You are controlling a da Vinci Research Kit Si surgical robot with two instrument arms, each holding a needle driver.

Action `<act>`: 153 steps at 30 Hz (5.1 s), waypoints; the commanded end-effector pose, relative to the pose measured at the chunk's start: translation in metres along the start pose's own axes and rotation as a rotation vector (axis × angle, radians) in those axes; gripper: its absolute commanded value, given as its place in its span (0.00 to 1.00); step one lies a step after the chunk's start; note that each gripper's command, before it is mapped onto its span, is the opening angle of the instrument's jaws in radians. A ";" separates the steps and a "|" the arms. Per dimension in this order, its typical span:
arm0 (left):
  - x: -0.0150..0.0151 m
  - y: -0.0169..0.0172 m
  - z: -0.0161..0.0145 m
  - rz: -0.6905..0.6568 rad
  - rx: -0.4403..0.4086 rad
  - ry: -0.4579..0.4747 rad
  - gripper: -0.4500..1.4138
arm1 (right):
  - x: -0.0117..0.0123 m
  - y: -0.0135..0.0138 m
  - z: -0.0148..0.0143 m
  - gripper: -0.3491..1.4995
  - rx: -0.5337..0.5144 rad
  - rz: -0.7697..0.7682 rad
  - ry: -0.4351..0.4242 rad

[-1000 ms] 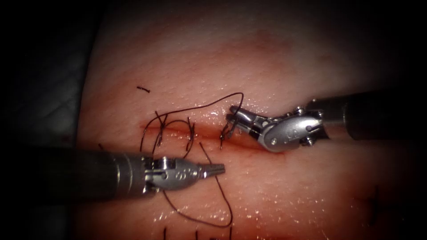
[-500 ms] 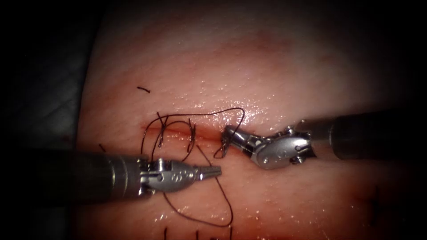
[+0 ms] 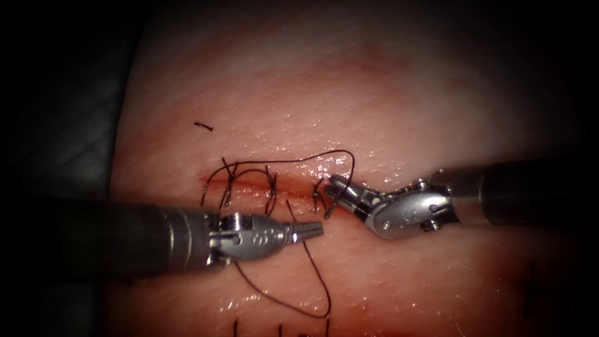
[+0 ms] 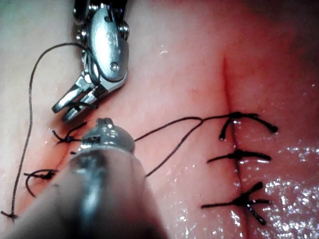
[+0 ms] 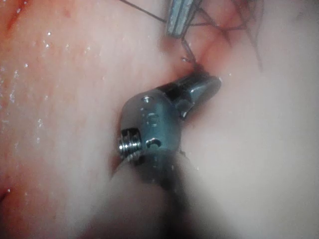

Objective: Wound Closure
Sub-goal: Using the right needle driver, push the needle through the skin above the wound, then using the left needle driver, grasp the needle near the tip and pull it through.

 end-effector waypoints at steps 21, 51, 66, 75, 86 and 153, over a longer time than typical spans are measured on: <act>-0.0041 0.0020 0.0061 0.020 -0.065 -0.091 0.07 | -0.0006 0.0046 0.0035 0.00 0.074 0.358 -0.008; -0.0083 0.0004 0.0067 -0.017 -0.096 -0.161 0.08 | -0.0015 0.0092 0.0069 0.00 0.068 1.283 -0.150; -0.0083 0.0000 0.0062 -0.019 -0.099 -0.163 0.08 | -0.0009 0.0051 0.0062 0.00 0.271 1.598 -0.296; -0.0086 -0.0006 0.0051 -0.018 -0.109 -0.161 0.06 | 0.0008 0.0018 0.0049 0.00 0.354 1.650 -0.328; -0.0088 -0.0009 0.0045 -0.017 -0.111 -0.163 0.05 | -0.0001 0.0066 0.0059 0.79 0.103 1.387 -0.172; -0.0058 -0.0007 0.0024 0.363 -0.274 0.247 0.40 | -0.0007 0.0086 0.0025 0.85 0.452 1.714 -0.092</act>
